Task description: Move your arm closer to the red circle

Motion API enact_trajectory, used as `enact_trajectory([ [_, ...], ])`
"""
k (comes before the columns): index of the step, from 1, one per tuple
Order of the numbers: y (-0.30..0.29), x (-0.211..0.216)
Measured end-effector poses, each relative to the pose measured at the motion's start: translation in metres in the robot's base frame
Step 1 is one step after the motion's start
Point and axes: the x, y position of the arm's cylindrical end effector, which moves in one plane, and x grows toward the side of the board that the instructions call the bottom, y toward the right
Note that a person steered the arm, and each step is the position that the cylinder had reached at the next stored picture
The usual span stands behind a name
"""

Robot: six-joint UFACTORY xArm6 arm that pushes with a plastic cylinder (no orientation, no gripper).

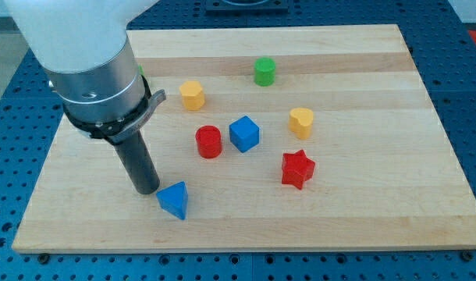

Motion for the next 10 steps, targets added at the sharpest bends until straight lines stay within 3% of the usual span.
enact_trajectory([
  [5, -0.050, -0.017],
  [7, -0.061, -0.077],
  [9, -0.054, -0.089],
  [10, -0.007, -0.097],
])
